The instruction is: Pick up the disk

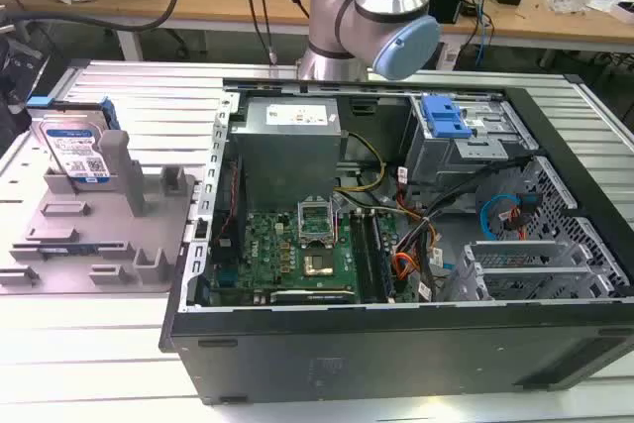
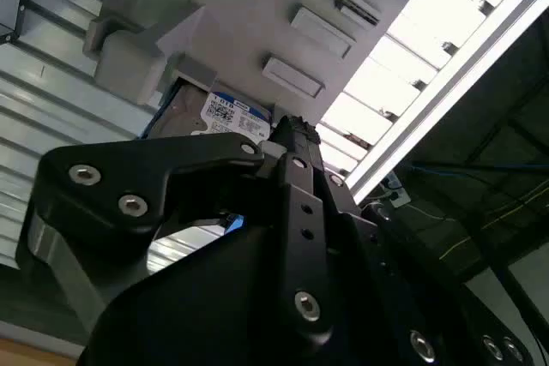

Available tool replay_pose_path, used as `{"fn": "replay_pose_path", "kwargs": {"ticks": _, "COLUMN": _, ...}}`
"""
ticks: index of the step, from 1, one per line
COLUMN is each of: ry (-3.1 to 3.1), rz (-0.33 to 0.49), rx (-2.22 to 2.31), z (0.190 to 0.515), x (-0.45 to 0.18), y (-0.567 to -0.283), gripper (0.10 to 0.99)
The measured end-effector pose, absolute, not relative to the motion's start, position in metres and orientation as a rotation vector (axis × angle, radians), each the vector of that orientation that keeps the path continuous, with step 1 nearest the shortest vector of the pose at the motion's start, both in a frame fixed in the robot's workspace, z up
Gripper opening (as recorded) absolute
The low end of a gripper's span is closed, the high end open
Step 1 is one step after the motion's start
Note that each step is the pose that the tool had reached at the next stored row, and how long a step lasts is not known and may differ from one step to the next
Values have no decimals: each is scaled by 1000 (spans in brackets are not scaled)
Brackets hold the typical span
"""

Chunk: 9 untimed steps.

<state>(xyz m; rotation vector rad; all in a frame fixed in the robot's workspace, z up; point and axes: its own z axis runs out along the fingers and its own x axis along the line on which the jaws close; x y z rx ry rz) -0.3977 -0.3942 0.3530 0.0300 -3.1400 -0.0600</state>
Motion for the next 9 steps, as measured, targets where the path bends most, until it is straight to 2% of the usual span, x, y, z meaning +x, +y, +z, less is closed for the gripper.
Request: {"fn": "replay_pose_path", "kwargs": {"ticks": 9, "ry": -3135, "rz": -59, "rx": 152, "z": 353, "x": -398, "y": -394, "gripper": 106}}
